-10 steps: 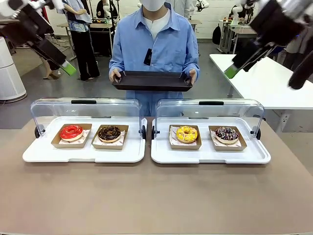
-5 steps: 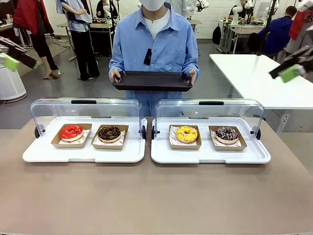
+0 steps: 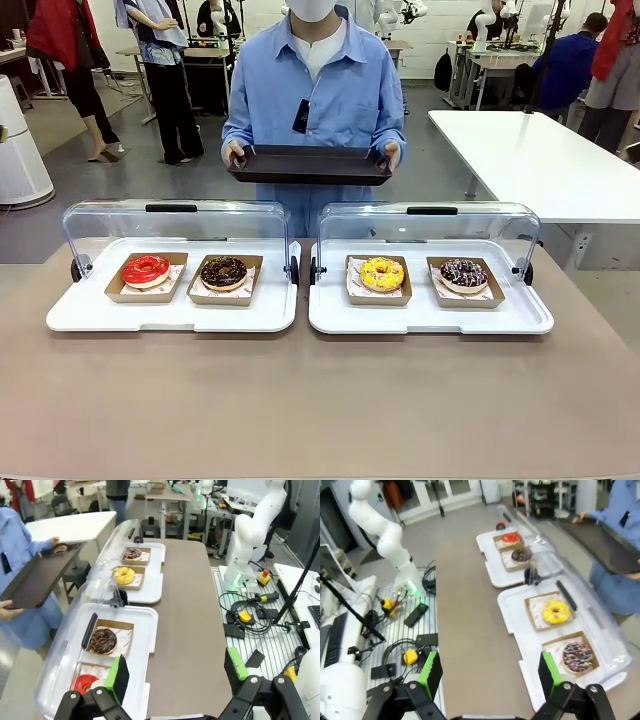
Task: Provide the desired donut to the person.
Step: Pick up and lift the Paper togo box containing the Donut pointed at by the person.
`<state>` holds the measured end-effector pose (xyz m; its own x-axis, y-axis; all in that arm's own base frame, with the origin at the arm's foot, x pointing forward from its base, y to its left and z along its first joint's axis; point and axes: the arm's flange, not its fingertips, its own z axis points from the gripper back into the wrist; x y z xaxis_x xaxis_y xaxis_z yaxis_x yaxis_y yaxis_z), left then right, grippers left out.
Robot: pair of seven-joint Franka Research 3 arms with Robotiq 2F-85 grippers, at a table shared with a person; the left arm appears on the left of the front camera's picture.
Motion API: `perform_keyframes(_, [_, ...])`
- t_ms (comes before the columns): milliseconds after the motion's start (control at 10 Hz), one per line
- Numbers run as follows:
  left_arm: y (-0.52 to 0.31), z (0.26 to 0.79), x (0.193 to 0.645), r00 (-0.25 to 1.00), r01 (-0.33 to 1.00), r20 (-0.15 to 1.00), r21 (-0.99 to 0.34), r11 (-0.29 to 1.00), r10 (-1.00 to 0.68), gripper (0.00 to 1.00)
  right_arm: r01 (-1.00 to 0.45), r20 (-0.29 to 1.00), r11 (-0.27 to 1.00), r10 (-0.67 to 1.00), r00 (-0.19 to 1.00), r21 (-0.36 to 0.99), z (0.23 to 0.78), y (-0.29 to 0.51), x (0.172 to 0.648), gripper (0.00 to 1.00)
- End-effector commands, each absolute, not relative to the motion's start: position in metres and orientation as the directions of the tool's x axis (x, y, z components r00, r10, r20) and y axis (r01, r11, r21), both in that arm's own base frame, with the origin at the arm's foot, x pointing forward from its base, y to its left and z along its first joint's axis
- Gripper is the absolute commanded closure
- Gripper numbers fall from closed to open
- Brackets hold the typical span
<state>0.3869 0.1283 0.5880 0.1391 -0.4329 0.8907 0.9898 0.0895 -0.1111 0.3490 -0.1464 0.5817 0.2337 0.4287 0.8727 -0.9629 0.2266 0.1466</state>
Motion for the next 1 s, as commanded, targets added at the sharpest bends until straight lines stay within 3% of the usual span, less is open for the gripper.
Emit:
perform_keyframes(0, [0.142, 0.587, 0.376, 0.143, 0.984, 0.894, -0.084, 0.155, -0.425, 0.0, -0.969, 0.909, 0.217, 0.368, 0.196, 0.12, 0.578, -0.156, 0.343, 0.0])
perform_keyframes(600, [0.176, 0.581, 0.358, 0.235, 0.946, 0.869, -0.101, 0.308, -0.435, 0.0, -0.949, 0.897, 0.282, 0.369, 0.242, 0.141, 0.571, -0.177, 0.329, 0.0])
perform_keyframes(900, [0.184, 0.581, 0.364, 0.217, 0.956, 0.879, -0.104, 0.273, -0.424, 0.0, -0.946, 0.894, 0.289, 0.372, 0.252, 0.147, 0.574, -0.179, 0.332, 0.0])
